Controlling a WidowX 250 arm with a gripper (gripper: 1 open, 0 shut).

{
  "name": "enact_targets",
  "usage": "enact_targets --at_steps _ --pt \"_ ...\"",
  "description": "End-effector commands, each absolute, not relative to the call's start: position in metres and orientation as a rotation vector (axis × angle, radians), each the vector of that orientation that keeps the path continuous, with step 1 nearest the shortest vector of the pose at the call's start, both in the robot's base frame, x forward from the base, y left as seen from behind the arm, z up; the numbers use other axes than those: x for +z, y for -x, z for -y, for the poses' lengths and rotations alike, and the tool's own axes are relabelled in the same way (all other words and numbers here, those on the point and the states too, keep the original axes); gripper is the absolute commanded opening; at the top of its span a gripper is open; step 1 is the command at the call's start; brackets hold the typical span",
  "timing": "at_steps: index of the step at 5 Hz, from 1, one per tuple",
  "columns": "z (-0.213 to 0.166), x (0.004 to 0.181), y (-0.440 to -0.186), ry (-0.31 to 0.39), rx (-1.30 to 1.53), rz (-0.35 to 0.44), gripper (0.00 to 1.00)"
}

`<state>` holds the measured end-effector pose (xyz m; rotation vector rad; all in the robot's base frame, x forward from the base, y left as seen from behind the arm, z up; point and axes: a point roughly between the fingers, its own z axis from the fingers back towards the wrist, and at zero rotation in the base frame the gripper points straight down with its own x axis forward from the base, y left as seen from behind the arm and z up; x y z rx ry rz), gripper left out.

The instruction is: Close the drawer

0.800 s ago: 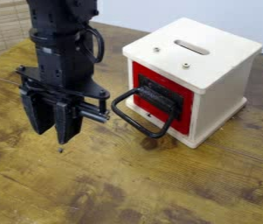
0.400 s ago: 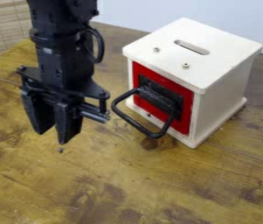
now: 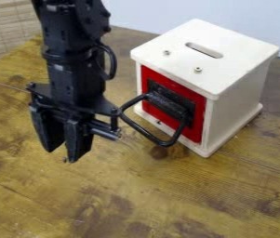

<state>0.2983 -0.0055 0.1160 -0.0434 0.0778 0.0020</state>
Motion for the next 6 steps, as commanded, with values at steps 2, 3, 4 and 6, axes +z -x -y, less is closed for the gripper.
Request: enact_targets --at_steps 2,3,4,6 --pt "-0.001 0.138 -0.301 0.055 0.024 -0.007 0.00" --pt "0.000 0.143 -0.300 0.054 0.030 0.002 0.00" --pt "0.000 0.148 -0.299 0.053 0.034 0.011 0.00" --pt "-0.002 0.154 -0.301 0.056 0.053 0.030 0.00"
